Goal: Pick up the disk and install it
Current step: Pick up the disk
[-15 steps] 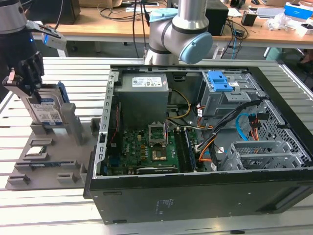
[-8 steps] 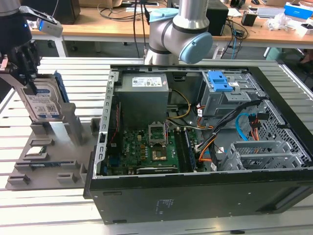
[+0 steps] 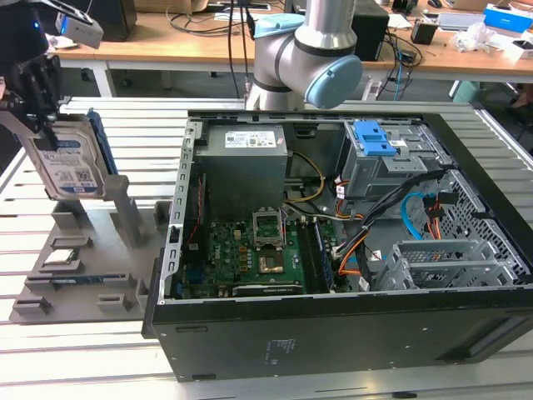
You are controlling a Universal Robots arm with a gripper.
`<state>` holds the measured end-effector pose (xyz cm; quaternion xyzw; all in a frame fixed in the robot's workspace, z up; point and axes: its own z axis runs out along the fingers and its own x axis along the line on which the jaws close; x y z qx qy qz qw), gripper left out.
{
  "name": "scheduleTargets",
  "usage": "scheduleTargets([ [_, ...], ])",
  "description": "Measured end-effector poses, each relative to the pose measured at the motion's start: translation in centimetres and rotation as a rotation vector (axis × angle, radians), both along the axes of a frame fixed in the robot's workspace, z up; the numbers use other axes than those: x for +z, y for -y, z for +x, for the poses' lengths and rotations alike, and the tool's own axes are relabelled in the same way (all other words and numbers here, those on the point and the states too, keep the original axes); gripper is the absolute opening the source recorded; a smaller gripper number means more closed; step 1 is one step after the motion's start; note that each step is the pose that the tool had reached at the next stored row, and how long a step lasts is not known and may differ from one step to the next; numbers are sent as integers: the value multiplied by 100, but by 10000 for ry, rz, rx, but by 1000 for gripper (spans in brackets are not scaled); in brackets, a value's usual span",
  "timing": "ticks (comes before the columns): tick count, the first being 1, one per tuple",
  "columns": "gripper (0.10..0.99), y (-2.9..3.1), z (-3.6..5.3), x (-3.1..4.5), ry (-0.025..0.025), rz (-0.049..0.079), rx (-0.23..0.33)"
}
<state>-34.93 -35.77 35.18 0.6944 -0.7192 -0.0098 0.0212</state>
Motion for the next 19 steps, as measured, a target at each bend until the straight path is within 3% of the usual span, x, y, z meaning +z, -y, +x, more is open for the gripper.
scheduleTargets([
  [19,365,-8,9,453,-1,-2,0],
])
